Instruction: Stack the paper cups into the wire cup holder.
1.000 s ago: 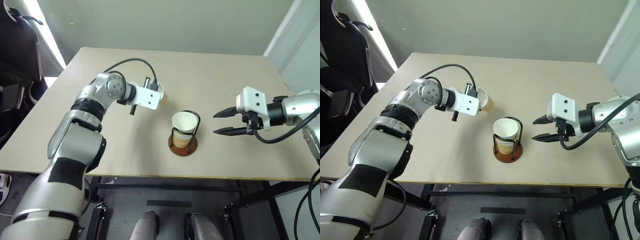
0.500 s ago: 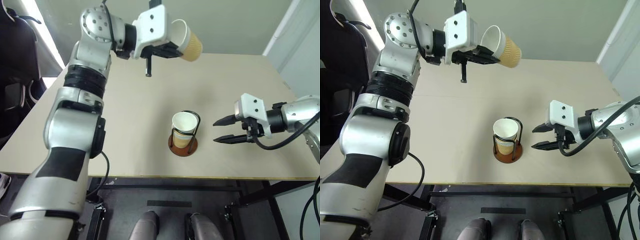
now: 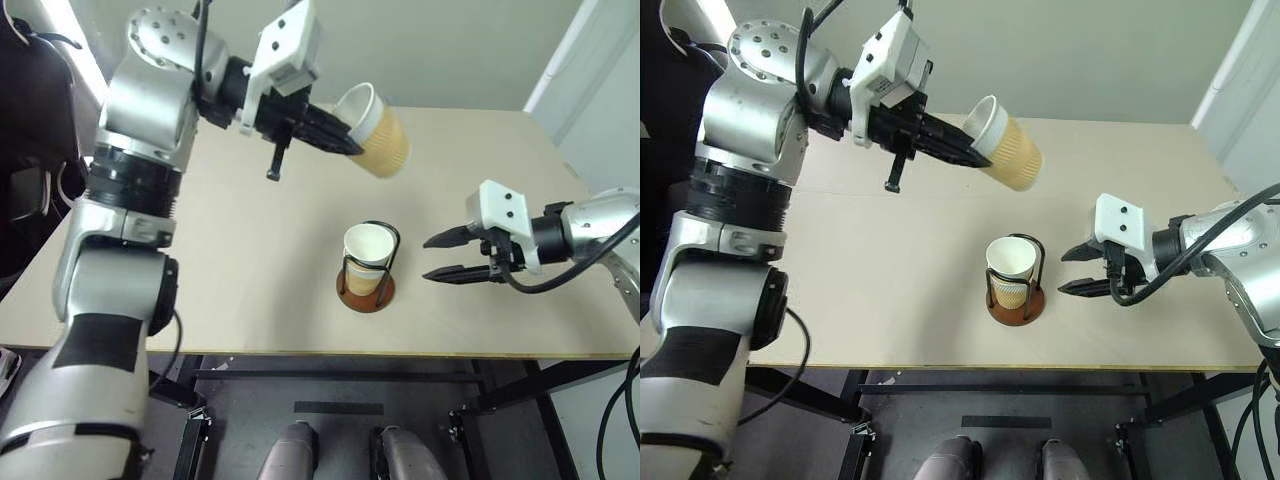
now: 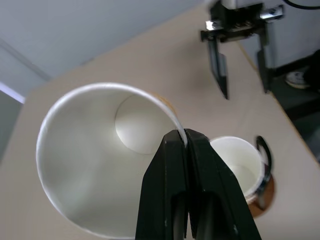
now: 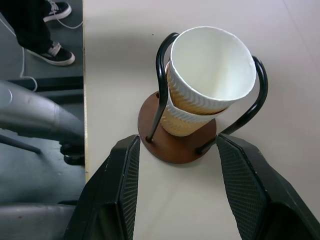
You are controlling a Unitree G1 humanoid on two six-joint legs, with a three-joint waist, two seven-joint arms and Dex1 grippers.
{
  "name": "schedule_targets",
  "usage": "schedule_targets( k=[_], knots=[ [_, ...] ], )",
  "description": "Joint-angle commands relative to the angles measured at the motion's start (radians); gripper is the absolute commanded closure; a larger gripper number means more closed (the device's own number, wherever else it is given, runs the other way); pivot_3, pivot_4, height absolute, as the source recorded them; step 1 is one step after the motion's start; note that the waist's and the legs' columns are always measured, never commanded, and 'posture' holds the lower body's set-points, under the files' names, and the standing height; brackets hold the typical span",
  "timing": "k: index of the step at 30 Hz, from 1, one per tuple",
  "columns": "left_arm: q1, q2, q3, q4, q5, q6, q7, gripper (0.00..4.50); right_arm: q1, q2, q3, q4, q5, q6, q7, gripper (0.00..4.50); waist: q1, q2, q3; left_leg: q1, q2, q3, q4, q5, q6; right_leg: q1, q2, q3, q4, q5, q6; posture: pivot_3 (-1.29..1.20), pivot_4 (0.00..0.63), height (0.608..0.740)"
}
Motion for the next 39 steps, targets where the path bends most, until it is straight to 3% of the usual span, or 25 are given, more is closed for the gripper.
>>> schedule_targets(
  k=[1, 12, 20, 27, 39],
  knots=[
    [-0.012, 0.044, -0.044, -0.052, -0.08, 0.022, -0.036, 4.47, -0.028, -0.037, -0.018, 0.053, -0.074, -0.11, 0.005, 2.11, 0.002, 0.0, 0.0, 0.0, 0.0, 0.0, 0.0, 0.0, 0.0, 0.0, 0.0, -0.001, 0.0, 0.0, 0.0, 0.0, 0.15, 0.74],
    [0.022, 0.063, -0.148, -0.103, -0.183, 0.049, -0.036, 4.47, -0.057, -0.043, -0.025, 0.101, -0.116, -0.173, 0.023, 2.11, 0.001, 0.0, 0.0, 0.0, -0.002, -0.002, 0.002, -0.001, 0.001, 0.002, -0.002, -0.002, 0.0, 0.0, 0.001, 0.0, 0.15, 0.74],
    [0.036, 0.111, -0.272, -0.106, -0.175, -0.075, -0.036, 4.47, -0.04, -0.05, -0.043, 0.082, -0.11, -0.157, 0.013, 2.11, 0.002, 0.0, 0.0, 0.0, -0.002, -0.003, 0.002, -0.001, 0.001, 0.002, -0.002, -0.002, -0.001, 0.0, 0.001, 0.0, 0.15, 0.74],
    [0.038, 0.069, -0.292, -0.027, -0.085, -0.198, -0.036, 4.47, -0.017, -0.052, -0.055, 0.056, -0.1, -0.139, 0.006, 2.11, 0.004, 0.0, 0.0, 0.0, -0.002, -0.005, 0.002, -0.001, 0.001, 0.003, -0.002, -0.003, -0.002, 0.0, 0.001, 0.0, 0.15, 0.74],
    [0.055, -0.033, -0.265, 0.021, -0.041, -0.224, -0.036, 4.47, 0.016, -0.046, -0.065, 0.026, -0.087, -0.116, -0.003, 2.11, 0.004, 0.0, 0.0, -0.001, -0.003, -0.004, 0.002, -0.001, 0.002, 0.004, -0.003, -0.003, -0.003, 0.0, 0.002, 0.0, 0.15, 0.74]
  ],
)
